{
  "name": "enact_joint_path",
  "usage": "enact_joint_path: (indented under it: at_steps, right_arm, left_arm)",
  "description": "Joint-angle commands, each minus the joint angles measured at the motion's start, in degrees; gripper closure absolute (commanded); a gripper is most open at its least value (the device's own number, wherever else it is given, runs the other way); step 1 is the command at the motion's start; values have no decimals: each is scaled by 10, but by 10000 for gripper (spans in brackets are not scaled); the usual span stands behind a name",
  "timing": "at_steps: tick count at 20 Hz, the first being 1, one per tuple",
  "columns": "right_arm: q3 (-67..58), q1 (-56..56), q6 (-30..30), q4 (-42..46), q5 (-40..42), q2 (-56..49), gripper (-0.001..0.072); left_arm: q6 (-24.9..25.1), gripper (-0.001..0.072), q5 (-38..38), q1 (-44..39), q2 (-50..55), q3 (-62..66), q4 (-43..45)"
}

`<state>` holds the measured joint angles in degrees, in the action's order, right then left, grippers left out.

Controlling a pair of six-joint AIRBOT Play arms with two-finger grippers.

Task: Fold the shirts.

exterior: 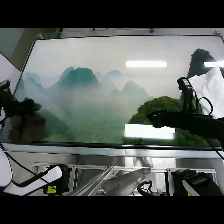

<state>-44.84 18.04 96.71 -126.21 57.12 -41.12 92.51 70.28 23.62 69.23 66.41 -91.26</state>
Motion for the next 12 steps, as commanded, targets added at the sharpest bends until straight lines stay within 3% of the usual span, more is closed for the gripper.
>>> enact_joint_path:
  at_steps: [1,6,10,11,12]
  right_arm:
    - [0,0,0,0,-13,0,692]
    - [0,0,0,0,-20,0,691]
    - [0,0,-1,0,-19,0,681]
    - [0,0,-10,0,-19,0,639]
    - [0,-4,-32,0,-19,0,485]
  left_arm:
    - [-9,689,40,-181,-59,80,-97]
    - [-99,689,25,-436,-45,109,-101]
    - [-129,688,-35,-552,33,96,-104]
    - [-139,627,-43,-569,55,96,-108]
    - [-142,262,-43,-582,74,97,-109]
